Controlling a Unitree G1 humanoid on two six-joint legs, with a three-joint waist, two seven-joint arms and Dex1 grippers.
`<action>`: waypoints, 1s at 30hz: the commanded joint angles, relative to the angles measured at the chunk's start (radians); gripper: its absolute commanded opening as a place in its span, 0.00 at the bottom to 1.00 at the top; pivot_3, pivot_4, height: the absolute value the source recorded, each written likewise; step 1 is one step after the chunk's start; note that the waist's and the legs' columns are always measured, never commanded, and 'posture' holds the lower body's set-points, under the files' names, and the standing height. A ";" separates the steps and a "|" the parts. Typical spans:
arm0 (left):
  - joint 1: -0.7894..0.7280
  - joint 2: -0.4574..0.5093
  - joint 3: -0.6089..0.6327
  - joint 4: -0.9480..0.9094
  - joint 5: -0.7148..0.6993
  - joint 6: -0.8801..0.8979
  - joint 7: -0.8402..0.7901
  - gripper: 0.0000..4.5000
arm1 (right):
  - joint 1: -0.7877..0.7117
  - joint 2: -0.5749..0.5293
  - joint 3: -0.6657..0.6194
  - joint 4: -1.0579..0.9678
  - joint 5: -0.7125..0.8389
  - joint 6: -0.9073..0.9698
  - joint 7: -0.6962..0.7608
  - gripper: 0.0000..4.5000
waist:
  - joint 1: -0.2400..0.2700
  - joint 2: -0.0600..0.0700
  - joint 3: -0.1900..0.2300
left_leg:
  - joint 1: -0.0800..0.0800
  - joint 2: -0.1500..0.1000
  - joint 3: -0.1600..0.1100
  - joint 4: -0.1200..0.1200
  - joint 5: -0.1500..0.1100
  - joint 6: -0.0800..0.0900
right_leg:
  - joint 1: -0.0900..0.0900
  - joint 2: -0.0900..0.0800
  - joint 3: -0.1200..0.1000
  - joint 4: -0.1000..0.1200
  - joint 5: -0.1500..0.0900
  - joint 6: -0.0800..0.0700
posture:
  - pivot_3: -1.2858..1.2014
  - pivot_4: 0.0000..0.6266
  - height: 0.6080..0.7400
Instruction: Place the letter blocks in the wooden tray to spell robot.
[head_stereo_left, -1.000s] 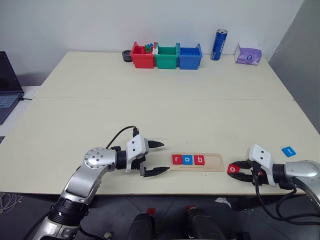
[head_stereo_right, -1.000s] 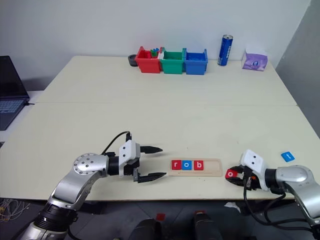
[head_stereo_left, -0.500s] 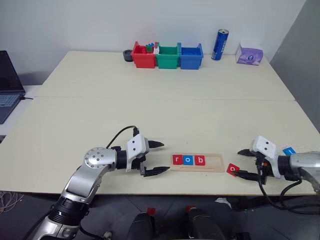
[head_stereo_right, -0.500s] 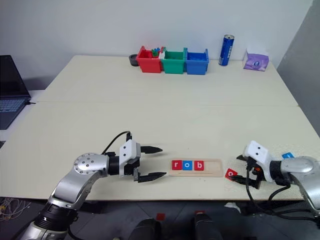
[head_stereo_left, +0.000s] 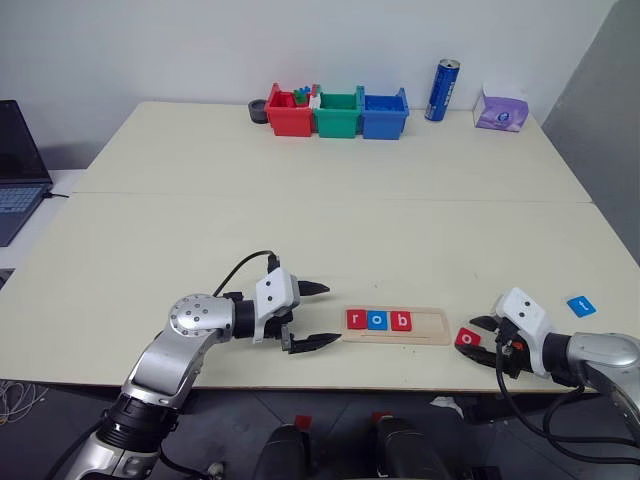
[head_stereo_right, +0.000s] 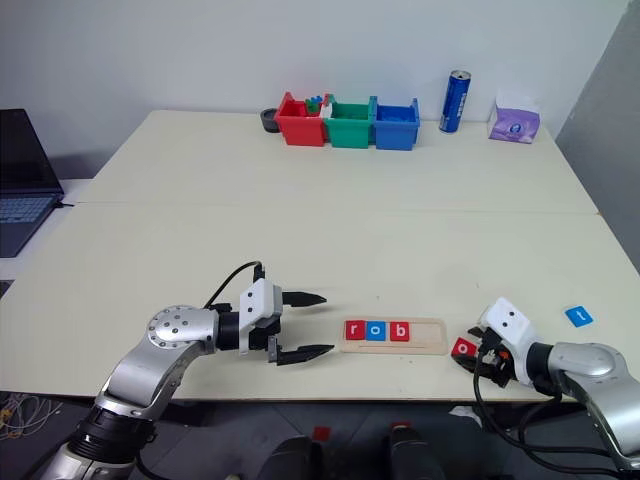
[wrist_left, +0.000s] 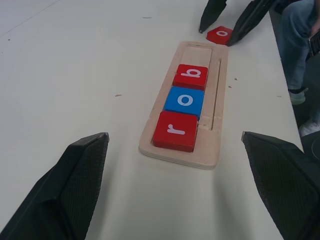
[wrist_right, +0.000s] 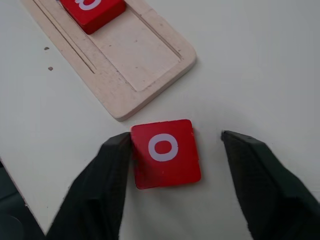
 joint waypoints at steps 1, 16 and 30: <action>-0.010 0.010 0.004 -0.038 -0.008 0.000 0.001 1.00 | 0.017 -0.007 -0.018 -0.010 0.021 0.022 0.010 0.41 | 0.000 0.000 0.000 | 0.000 0.000 0.000 0.000 0.000 0.000 | 0.000 0.000 0.000 0.000 0.000 0.000 | 0.52 0.24 1.00; -0.003 0.036 0.020 -0.011 0.003 -0.031 0.006 1.00 | -0.334 -0.028 0.239 -0.005 0.039 -0.038 0.210 0.32 | -0.003 0.000 0.000 | 0.001 0.000 0.000 0.000 0.000 0.000 | 0.000 0.001 -0.002 0.000 0.000 0.000 | 0.52 0.24 1.00; 0.011 0.039 0.022 -0.030 0.002 -0.028 0.025 1.00 | -0.460 -0.009 0.366 0.162 -0.093 -0.161 0.295 0.32 | 0.000 0.000 0.001 | 0.000 0.000 -0.001 0.000 0.000 0.000 | -0.001 -0.001 -0.002 0.000 0.000 0.000 | 0.52 0.24 1.00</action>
